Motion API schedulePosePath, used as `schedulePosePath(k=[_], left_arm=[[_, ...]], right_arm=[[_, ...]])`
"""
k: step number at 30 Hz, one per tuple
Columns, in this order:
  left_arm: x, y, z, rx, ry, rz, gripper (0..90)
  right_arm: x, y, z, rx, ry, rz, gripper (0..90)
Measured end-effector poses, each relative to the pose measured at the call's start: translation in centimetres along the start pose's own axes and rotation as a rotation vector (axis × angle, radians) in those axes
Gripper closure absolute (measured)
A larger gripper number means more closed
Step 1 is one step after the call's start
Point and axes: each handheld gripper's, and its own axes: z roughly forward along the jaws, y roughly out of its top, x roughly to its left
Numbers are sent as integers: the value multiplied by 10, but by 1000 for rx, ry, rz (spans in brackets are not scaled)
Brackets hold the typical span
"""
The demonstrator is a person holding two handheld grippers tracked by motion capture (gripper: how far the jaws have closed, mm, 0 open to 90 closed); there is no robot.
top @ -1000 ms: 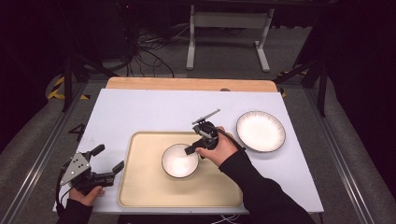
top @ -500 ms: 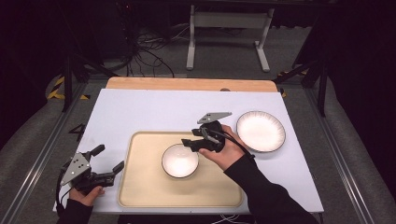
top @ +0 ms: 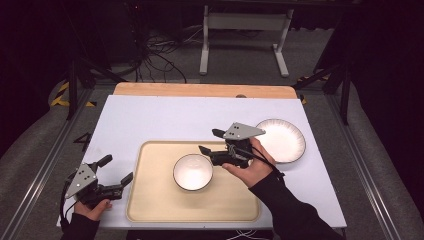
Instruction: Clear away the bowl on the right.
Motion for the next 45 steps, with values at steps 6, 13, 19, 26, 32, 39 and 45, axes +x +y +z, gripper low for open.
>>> schedulePosePath(k=[6,13,19,26,32,39,45], left_arm=[[0,0,0,1,-2,-1,67],[0,0,0,2,-1,2,67],[0,0,0,0,0,2,67],[0,0,0,2,0,4,67],[0,0,0,3,1,4,67],[0,0,0,6,2,1,66],[0,0,0,6,2,4,66]], right_arm=[[0,-3,-10,-47,-6,-30,297],[-3,-7,-23,-82,-8,-38,283],[-7,-15,-36,-101,-27,-39,271],[-15,-24,-61,-133,-56,-32,255],[-25,-35,-81,-151,-90,-24,244],[-37,-52,-99,-142,-140,-13,234],[-50,-69,-113,-144,-195,11,226]])
